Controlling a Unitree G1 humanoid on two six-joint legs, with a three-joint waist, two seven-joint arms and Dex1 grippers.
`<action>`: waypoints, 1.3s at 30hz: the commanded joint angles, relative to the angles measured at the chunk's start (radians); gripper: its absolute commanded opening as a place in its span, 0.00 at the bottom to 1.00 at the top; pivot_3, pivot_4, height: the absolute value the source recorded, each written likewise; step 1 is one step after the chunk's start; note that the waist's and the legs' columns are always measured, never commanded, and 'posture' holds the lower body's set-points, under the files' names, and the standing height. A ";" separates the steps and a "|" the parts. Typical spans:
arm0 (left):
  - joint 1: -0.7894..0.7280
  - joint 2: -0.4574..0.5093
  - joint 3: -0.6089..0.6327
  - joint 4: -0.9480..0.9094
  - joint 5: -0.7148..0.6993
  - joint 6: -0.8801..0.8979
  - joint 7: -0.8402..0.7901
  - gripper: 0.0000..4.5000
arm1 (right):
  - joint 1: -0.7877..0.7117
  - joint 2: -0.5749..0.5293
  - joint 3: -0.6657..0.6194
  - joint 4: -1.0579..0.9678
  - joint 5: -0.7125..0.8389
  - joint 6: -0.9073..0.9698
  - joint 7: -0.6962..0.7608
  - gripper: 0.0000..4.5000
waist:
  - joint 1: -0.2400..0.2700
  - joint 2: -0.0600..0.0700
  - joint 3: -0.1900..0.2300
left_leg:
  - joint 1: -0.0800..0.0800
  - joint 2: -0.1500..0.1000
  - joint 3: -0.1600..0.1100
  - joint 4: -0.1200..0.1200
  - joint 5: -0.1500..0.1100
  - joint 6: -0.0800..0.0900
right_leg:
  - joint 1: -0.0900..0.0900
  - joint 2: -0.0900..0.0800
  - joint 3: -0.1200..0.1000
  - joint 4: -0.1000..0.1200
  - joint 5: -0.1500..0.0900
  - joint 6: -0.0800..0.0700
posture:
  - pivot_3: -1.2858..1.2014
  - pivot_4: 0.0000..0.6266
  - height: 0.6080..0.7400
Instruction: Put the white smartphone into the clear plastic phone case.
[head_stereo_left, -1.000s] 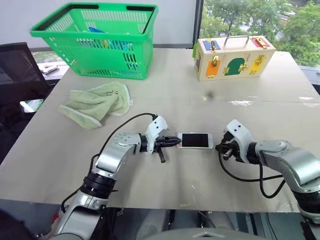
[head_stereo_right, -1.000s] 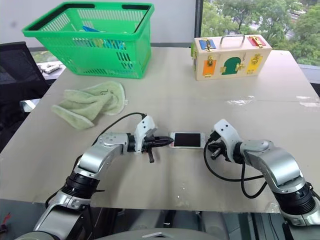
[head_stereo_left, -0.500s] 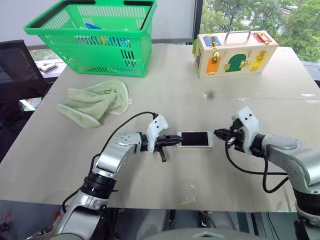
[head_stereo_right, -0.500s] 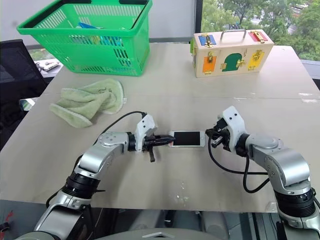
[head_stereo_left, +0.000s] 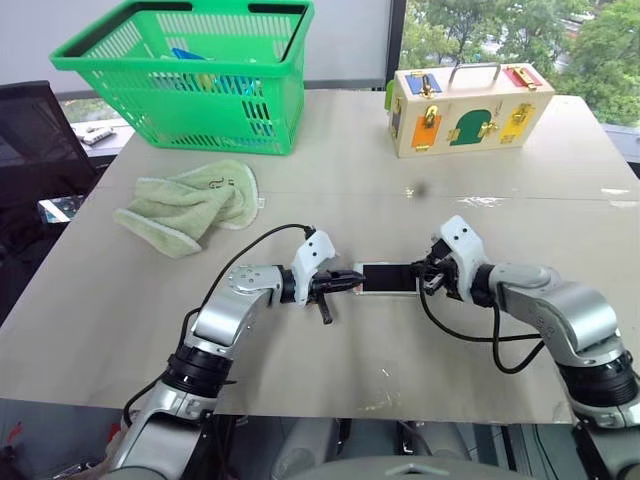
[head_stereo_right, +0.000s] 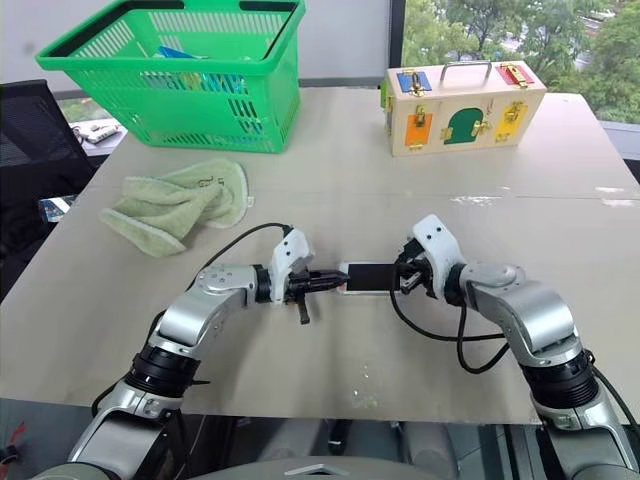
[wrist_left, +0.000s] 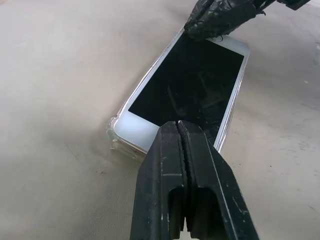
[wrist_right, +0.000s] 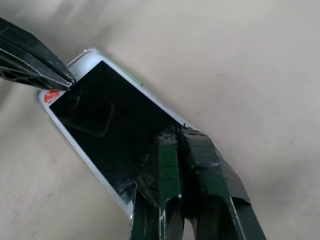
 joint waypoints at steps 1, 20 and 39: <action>0.024 0.001 -0.010 0.006 0.012 0.008 0.011 0.01 | 0.033 0.011 0.071 0.084 0.010 0.103 0.000 0.00 | 0.000 -0.001 -0.001 | 0.000 0.000 0.000 0.000 0.000 0.000 | 0.000 0.000 0.000 0.000 0.000 0.000 | 0.52 0.24 1.00; 0.051 -0.029 0.081 -0.035 -0.067 0.030 0.061 0.01 | 0.080 0.129 -0.057 0.166 0.023 -0.176 0.033 0.00 | 0.000 -0.003 -0.023 | 0.004 0.000 -0.001 0.000 0.000 0.000 | 0.004 0.001 0.000 0.000 -0.003 -0.003 | 0.52 0.24 1.00; 0.049 0.020 0.093 -0.049 -0.090 0.060 0.045 0.01 | 0.170 -0.048 -0.195 -0.209 0.071 -0.124 -0.019 0.00 | 0.002 0.004 0.006 | -0.004 -0.001 -0.001 0.000 0.000 -0.001 | -0.005 0.001 0.001 0.000 0.002 -0.003 | 0.52 0.24 1.00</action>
